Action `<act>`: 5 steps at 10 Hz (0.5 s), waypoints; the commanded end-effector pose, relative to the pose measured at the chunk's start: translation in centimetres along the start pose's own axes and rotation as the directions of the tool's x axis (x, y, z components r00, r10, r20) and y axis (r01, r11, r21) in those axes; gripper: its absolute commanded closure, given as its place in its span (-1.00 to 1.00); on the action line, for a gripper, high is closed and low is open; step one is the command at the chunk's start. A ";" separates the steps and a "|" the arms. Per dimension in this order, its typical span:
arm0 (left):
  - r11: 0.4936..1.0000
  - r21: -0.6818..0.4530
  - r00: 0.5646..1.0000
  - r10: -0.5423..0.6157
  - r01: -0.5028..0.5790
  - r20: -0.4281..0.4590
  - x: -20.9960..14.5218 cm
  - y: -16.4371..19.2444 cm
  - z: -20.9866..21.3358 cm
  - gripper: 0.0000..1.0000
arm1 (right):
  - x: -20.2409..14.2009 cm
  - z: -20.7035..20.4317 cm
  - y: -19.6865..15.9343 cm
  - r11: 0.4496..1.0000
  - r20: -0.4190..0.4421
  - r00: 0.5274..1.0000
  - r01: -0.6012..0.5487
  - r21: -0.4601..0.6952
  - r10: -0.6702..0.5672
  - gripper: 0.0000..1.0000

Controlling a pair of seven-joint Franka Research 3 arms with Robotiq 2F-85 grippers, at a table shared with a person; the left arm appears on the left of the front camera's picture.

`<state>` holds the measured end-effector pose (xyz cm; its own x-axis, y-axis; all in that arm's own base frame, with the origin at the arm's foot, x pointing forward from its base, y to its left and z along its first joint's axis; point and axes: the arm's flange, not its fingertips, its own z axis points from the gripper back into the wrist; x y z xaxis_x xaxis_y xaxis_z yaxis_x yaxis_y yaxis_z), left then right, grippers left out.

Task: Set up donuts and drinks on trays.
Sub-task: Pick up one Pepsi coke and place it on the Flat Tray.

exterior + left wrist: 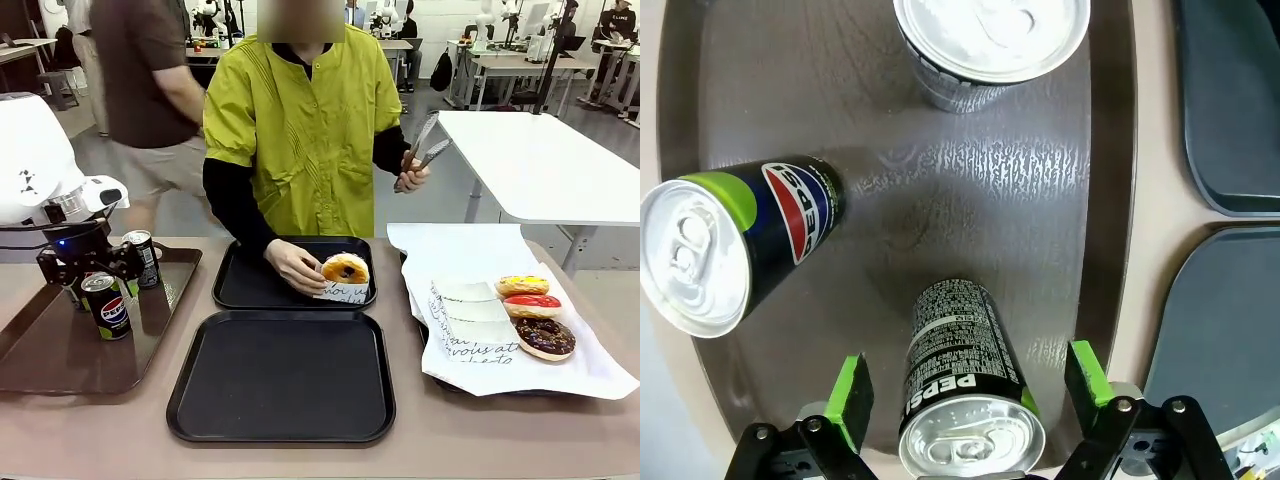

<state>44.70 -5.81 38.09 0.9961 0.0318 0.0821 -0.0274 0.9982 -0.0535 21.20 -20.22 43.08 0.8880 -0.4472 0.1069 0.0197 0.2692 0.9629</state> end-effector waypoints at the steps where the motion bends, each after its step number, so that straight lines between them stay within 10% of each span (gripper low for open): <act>1: 1.000 0.020 1.000 -0.014 0.014 0.018 -0.1 -0.3 -0.8 -1.00 | 0.0 0.0 0.1 1.000 -0.002 1.000 -0.003 0.002 0.003 -1.00; 5: 0.999 0.035 0.999 -0.026 0.025 0.027 -0.4 -0.5 -1.7 -1.00 | 0.0 0.0 0.1 1.000 -0.002 1.000 -0.003 0.002 0.003 -1.00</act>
<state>44.56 -6.08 36.90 0.9957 0.0109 0.0919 -0.0075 0.9993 -0.0364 21.20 -20.22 43.08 0.8880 -0.4472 0.1069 0.0197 0.2692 0.9629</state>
